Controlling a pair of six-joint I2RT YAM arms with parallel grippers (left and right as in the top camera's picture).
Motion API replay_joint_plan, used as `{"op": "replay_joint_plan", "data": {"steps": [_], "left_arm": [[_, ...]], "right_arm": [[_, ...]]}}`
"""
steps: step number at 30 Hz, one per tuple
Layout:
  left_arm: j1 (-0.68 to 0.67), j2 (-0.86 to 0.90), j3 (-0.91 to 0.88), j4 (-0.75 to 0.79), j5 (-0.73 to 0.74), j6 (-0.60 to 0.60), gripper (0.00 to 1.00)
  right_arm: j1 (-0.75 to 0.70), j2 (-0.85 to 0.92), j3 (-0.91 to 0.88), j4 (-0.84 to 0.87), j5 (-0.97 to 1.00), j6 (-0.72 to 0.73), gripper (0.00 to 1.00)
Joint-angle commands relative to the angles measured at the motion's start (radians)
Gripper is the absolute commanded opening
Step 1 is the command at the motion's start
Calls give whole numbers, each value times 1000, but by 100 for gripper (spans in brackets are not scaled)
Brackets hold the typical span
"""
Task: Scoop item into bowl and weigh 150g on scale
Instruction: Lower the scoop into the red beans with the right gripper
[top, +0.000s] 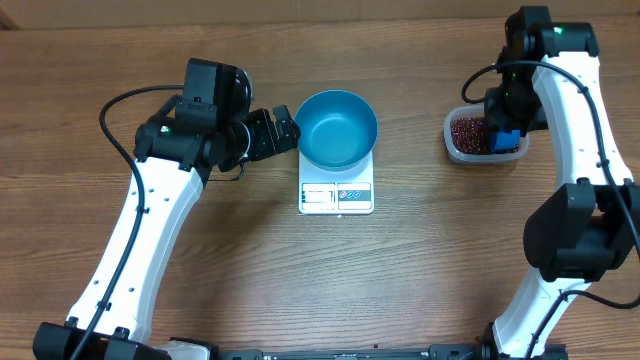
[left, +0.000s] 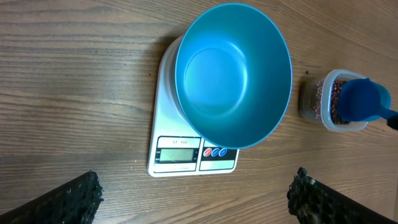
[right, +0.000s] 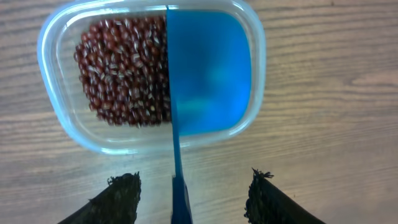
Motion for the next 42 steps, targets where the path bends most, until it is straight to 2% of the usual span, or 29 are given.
{"op": "replay_joint_plan", "data": {"steps": [1, 3, 4, 7, 10, 12, 13, 14, 17, 18, 24, 30, 34, 37, 39, 41, 42], "left_arm": [[-6, -4, 14, 1, -31, 19, 100], [-6, -4, 14, 2, -47, 19, 100], [-6, -4, 14, 1, -51, 19, 100], [-6, -4, 14, 2, -51, 19, 100], [-6, -4, 14, 2, -51, 19, 99], [-6, -4, 14, 1, -51, 19, 99], [-6, -4, 14, 1, -51, 19, 100], [-6, -4, 14, 1, -51, 19, 100], [-6, -4, 14, 1, -51, 19, 100], [-6, -4, 14, 1, -51, 19, 99], [-6, -4, 14, 1, -51, 19, 100], [-6, -4, 14, 1, -51, 19, 100], [-6, -4, 14, 1, -51, 19, 100], [-6, -4, 14, 1, -51, 19, 100], [-6, -4, 14, 1, -51, 19, 99], [-6, -4, 14, 1, -51, 19, 100], [-6, -4, 14, 1, -51, 19, 100]], "right_arm": [[-5, -19, 97, -29, 2, 112, 55], [-5, -53, 122, -47, -16, 174, 45], [-5, -94, 122, -50, -16, 206, 36], [-5, -219, 122, -46, -16, 219, 34], [-5, -330, 121, -39, -41, 219, 39], [-5, -398, 120, -43, -99, 183, 49], [-5, -415, 116, -48, -115, 171, 68], [-5, -424, 107, -50, -124, 170, 82], [-3, -425, 63, -42, -136, 170, 99], [-3, -425, 23, -19, -135, 170, 99], [-3, -425, -249, 191, -133, 167, 98], [-3, -425, -444, 367, -133, 135, 89], [-3, -423, -523, 457, -132, 76, 70], [-5, -421, -565, 523, -124, 48, 50], [-9, -420, -567, 568, -113, 25, 48], [-13, -418, -567, 595, -113, -16, 60], [-13, -417, -567, 595, -113, -23, 62]]}}
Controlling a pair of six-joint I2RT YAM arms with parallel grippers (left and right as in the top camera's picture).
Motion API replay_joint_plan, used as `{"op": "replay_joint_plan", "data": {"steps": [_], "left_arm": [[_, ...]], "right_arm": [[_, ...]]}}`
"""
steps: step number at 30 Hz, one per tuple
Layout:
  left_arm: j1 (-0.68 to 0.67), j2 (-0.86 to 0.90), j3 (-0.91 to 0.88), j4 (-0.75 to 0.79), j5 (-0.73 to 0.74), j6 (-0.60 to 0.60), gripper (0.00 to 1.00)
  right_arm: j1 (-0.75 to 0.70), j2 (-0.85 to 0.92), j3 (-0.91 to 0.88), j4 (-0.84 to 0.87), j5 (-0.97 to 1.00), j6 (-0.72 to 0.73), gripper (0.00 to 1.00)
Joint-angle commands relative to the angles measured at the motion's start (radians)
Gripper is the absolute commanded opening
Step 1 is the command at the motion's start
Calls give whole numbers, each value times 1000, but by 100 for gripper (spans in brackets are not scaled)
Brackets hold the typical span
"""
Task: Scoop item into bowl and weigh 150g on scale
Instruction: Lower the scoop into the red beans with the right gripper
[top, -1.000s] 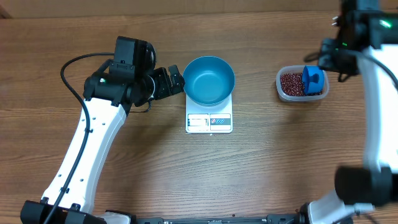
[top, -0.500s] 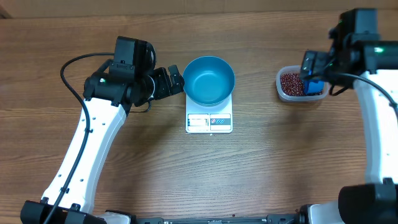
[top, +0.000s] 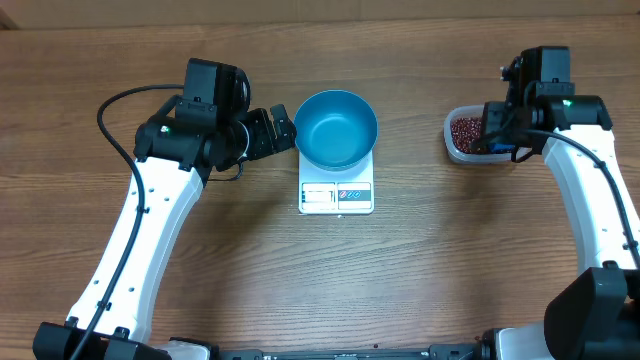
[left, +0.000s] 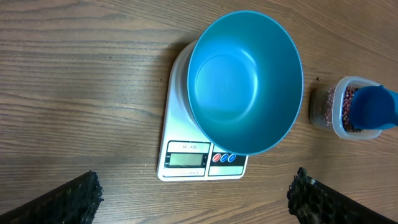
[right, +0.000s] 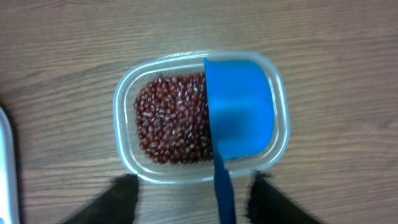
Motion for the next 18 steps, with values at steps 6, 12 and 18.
{"op": "replay_joint_plan", "data": {"steps": [6, 12, 18], "left_arm": [[-6, -4, 14, 1, -6, 19, 100], [-6, -4, 14, 1, -6, 19, 100], [-6, -4, 14, 1, -6, 19, 100]], "right_arm": [[-11, 4, 2, 17, -10, -56, 100], [-23, 4, 2, 69, 86, 35, 53], [-39, 13, -13, 39, 23, 14, 45]]}}
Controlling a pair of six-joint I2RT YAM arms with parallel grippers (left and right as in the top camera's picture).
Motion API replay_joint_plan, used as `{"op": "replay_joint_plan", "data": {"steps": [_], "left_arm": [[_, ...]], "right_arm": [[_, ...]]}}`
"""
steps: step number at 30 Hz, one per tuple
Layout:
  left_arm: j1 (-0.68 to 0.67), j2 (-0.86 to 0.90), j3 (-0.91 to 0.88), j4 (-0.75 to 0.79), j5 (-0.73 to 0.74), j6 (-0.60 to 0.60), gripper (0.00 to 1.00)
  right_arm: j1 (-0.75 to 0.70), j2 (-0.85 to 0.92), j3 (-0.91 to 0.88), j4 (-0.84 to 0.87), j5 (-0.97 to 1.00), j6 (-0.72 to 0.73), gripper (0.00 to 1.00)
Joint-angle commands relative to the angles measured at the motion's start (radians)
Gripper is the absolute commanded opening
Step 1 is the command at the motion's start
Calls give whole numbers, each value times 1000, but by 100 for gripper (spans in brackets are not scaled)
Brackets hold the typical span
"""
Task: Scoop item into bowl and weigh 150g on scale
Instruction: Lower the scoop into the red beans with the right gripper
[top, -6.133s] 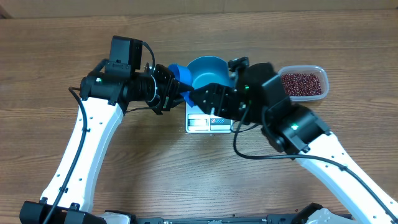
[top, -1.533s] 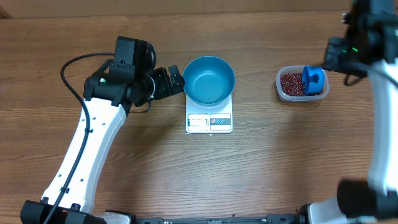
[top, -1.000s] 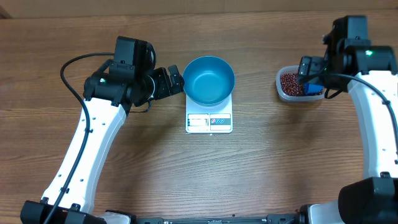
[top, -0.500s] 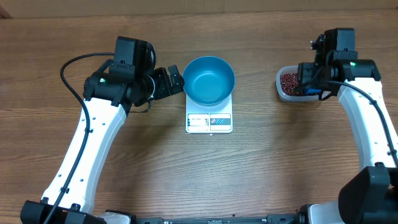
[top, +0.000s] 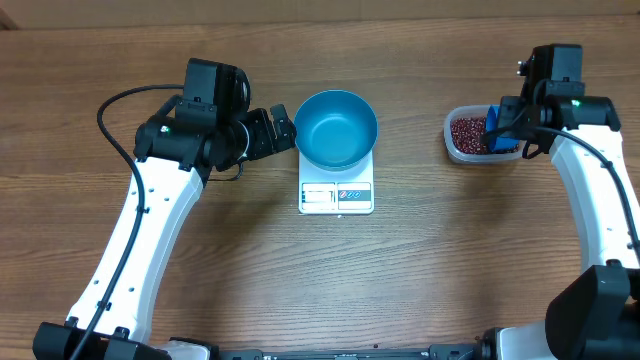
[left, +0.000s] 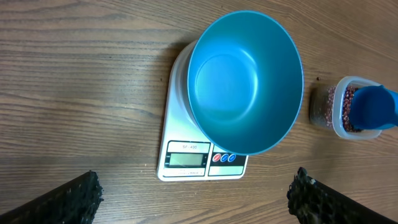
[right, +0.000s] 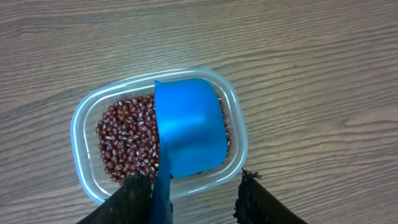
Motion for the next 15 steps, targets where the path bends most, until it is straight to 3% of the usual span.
{"op": "replay_joint_plan", "data": {"steps": [1, 3, 10, 15], "left_arm": [[-6, -4, 14, 1, -6, 19, 100], [-6, -4, 14, 1, -6, 19, 100], [-6, -4, 14, 1, -6, 19, 100], [-6, -4, 14, 1, -6, 19, 100]], "right_arm": [[-2, 13, -11, -5, -68, -30, 45], [-2, 23, -11, -16, -76, -30, 38], [-2, 105, -11, 11, -76, -56, 35], [-2, 138, -11, 52, -75, -109, 28]]}}
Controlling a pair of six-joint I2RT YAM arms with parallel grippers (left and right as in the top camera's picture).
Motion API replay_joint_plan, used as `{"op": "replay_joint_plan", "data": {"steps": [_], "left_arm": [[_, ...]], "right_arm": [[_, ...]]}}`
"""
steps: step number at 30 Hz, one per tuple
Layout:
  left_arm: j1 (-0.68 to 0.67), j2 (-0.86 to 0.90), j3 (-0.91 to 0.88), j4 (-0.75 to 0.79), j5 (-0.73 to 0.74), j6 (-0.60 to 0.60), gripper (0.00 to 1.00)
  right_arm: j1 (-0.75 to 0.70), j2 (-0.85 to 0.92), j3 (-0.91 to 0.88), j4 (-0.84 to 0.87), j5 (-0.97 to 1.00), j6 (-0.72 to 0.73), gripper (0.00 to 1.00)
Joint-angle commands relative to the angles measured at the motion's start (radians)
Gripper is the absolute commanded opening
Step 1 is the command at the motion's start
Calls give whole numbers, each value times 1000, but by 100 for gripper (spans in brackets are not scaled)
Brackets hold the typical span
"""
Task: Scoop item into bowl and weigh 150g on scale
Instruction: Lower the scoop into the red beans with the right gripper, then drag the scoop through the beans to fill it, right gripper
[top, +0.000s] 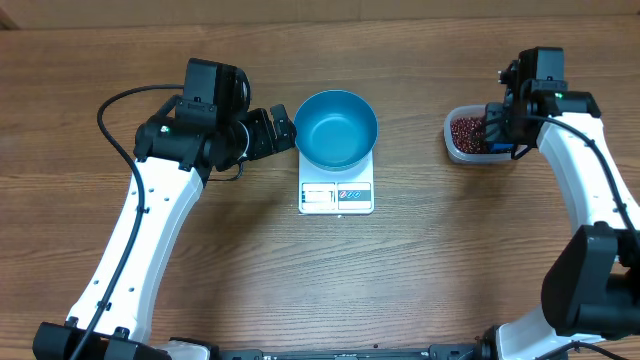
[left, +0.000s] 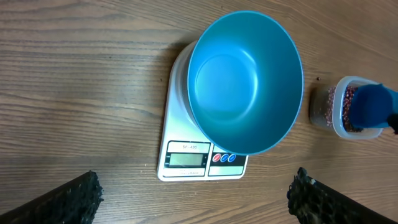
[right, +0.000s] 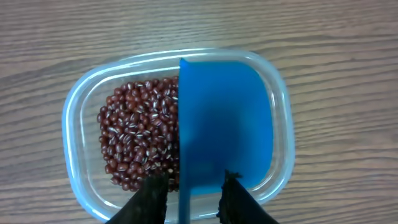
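An empty blue bowl (top: 337, 128) stands on the white scale (top: 336, 196) at mid-table. At the right a clear tub (top: 472, 137) holds red beans (right: 138, 135), and a blue scoop (right: 227, 124) rests in its right half. The scoop's handle (right: 185, 202) rises between the fingers of my right gripper (right: 194, 196), just above the tub. Its jaws stand narrow around the handle, the left finger near it and a gap on the right. My left gripper (top: 284, 130) hangs wide open left of the bowl, holding nothing. The bowl (left: 244, 81), scale (left: 205, 158) and tub (left: 354, 115) show ahead of it.
Bare wooden tabletop (top: 420, 280) surrounds the scale and tub. A black cable (top: 120, 100) loops off the left arm. The table's far edge (top: 300, 22) runs along the top of the overhead view.
The right gripper's fingers have come closer together around the scoop handle, and its wrist has turned, so the tub now sits square in its view. The left arm, bowl and scale are unchanged.
At first my right gripper hung low and open over the tub with the handle between its fingers. It then stood higher, then turned askew. Now it is squared up with narrowed jaws. The left wrist drew back slightly early on and has since held still.
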Motion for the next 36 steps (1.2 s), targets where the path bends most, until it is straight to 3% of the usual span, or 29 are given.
{"op": "replay_joint_plan", "data": {"steps": [1, 13, 19, 36], "left_arm": [[-6, -4, 14, 1, -6, 19, 99], [-6, -4, 14, 1, -6, 19, 100], [-6, -4, 14, 1, -6, 19, 100], [-6, -4, 14, 1, -6, 19, 100]], "right_arm": [[-2, 16, -7, 18, -3, -31, 27], [-2, 16, -7, 27, 5, -31, 18], [-2, 15, 14, 31, 24, -39, 4], [29, 13, 194, -172, 30, -225, 4]]}}
